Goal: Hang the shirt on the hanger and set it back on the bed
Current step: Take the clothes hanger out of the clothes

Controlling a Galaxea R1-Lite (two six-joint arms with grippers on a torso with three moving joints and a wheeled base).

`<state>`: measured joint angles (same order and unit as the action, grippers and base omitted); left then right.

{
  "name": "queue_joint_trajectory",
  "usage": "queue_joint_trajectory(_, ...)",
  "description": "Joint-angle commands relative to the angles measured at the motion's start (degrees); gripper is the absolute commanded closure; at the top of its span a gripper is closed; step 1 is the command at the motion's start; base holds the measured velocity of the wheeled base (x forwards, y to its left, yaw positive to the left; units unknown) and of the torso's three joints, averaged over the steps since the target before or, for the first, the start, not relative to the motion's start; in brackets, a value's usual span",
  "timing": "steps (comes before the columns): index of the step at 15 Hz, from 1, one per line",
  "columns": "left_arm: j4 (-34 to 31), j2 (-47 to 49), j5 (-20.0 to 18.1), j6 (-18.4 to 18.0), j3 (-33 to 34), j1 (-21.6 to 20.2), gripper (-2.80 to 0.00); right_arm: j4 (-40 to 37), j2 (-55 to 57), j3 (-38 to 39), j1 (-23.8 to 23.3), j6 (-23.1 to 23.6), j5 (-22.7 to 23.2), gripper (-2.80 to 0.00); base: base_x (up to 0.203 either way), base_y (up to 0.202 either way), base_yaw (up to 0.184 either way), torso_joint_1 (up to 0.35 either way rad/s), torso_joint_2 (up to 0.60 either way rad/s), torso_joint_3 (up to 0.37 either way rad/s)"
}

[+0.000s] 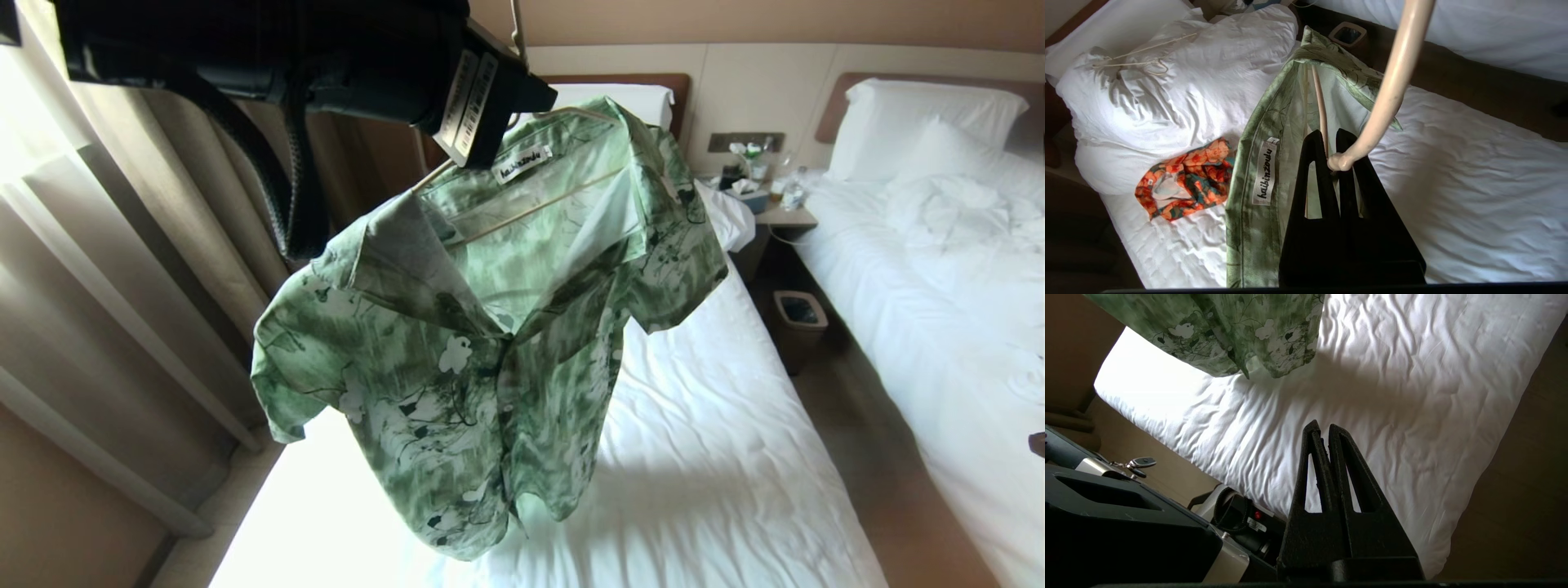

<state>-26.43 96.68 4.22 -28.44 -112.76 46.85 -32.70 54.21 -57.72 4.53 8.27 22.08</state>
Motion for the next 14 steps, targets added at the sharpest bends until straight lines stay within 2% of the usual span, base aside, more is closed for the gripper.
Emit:
queue_joint_trajectory(1, -0.1, 0.0, 0.0, 2.8, 0.0, 0.6, 0.0, 0.7, 1.5, -2.2, 0.1, 0.0, 0.2, 0.0, 0.0, 0.0, 0.0, 0.0, 0.0, 0.0)
queue_joint_trajectory(2, -0.1, 0.0, 0.0, 3.8, 0.0, 1.0, 0.0, 1.4, 2.7, -3.5, 0.1, -0.2, 0.2, 0.0, 0.0, 0.0, 0.0, 0.0, 0.0, 0.0)
queue_joint_trajectory(5, -1.6, -1.3, 0.6, 12.4, 0.0, 4.5, 0.0, 4.0, 10.9, -11.9, 1.3, -4.5, 0.4, 0.0, 0.0, 0.0, 0.0, 0.0, 0.0, 0.0)
queue_joint_trajectory(7, -3.0, -2.4, 3.3, 18.1, 0.0, 7.3, 0.0, 4.1, 16.5, -18.7, 3.8, -6.8, 0.1, 0.0, 0.0, 0.0, 0.0, 0.0, 0.0, 0.0)
queue_joint_trajectory(9, -3.1, -2.5, 6.5, 22.5, 0.1, 8.4, 0.0, 4.3, 21.3, -23.9, 8.5, -7.7, -2.8, 0.0, 0.0, 0.0, 0.0, 0.0, 0.0, 0.0)
queue_joint_trajectory(13, -3.2, -3.1, 7.4, 23.7, 0.1, 8.8, 0.0, 4.4, 27.6, -32.9, 18.0, -8.0, -11.2, 0.0, 0.0, 0.0, 0.0, 0.0, 0.0, 0.0)
queue_joint_trajectory(14, -3.2, -2.8, 7.4, 23.7, 0.2, 8.7, 0.0, 4.1, 28.4, -35.1, 19.2, -8.1, -12.1, -2.8, 0.0, 0.0, 0.0, 0.0, 0.0, 0.0)
